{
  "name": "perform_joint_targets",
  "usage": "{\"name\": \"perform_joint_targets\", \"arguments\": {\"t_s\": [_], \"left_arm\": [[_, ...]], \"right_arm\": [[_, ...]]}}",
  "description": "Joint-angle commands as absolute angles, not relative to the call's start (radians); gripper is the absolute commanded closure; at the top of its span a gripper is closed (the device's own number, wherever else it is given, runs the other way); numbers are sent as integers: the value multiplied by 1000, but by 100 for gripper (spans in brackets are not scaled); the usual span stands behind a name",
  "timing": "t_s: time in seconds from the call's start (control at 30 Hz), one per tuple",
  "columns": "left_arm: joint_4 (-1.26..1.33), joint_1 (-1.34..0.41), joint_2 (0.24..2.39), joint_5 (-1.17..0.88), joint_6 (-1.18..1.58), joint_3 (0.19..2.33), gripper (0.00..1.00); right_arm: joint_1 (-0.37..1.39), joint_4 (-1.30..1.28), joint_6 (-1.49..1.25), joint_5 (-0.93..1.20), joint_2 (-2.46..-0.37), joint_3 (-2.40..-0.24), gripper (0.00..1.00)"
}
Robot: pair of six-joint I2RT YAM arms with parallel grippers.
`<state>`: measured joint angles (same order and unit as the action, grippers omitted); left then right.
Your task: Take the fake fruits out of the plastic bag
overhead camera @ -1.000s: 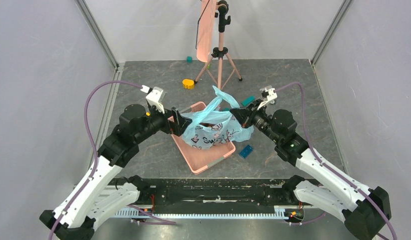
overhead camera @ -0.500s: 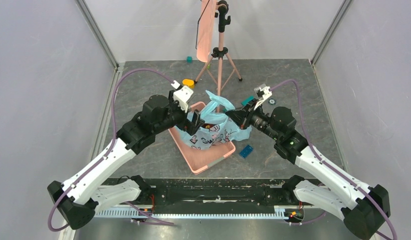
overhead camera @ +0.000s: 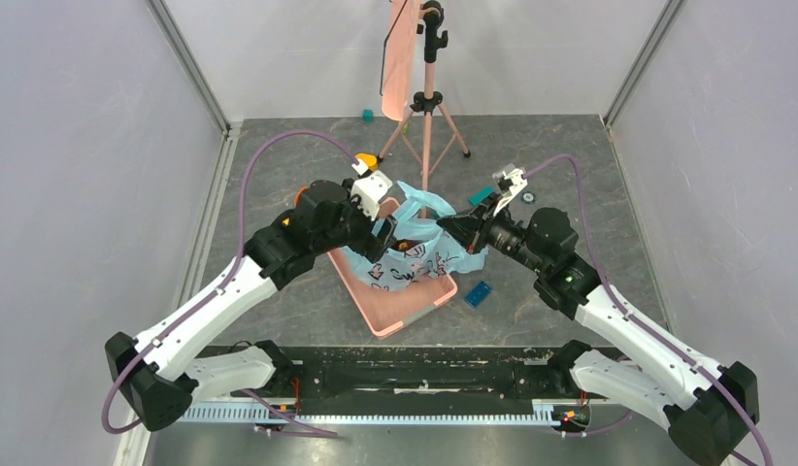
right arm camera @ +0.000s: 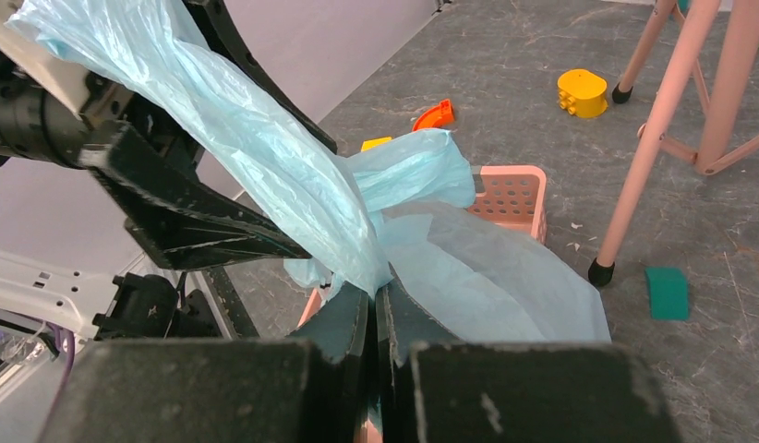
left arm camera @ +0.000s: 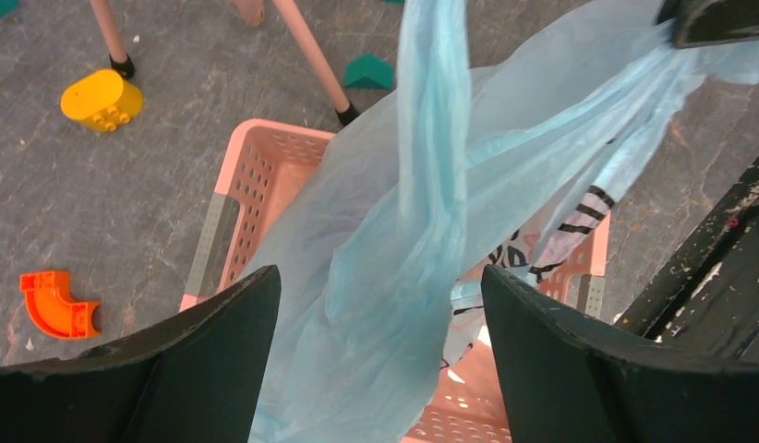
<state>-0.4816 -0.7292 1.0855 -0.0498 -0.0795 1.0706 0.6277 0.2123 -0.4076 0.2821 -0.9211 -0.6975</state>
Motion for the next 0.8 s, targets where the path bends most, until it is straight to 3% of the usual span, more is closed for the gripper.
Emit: {"name": "perform_joint_targets", "arguments": {"t_s": [0.0, 0.17, 0.37, 0.6, 0.77], "left_arm": [[-528, -735, 1116, -4, -97, 1113, 18], [-558, -735, 1156, -3, -84, 1129, 28], [-571, -735, 1146, 60, -78, 1152, 55], [-549, -735, 1050, 36, -63, 1182, 56], [-518, -736, 979, 17, -48, 1181, 63]], "right_arm": [[626, 226, -386, 293, -888, -744, 100], [625, 221, -384, 290, -877, -742, 100], [626, 196, -364, 270, -862, -744, 100], [626, 158, -351, 211, -862, -738, 100], [626, 120, -345, 137, -865, -737, 100]]}}
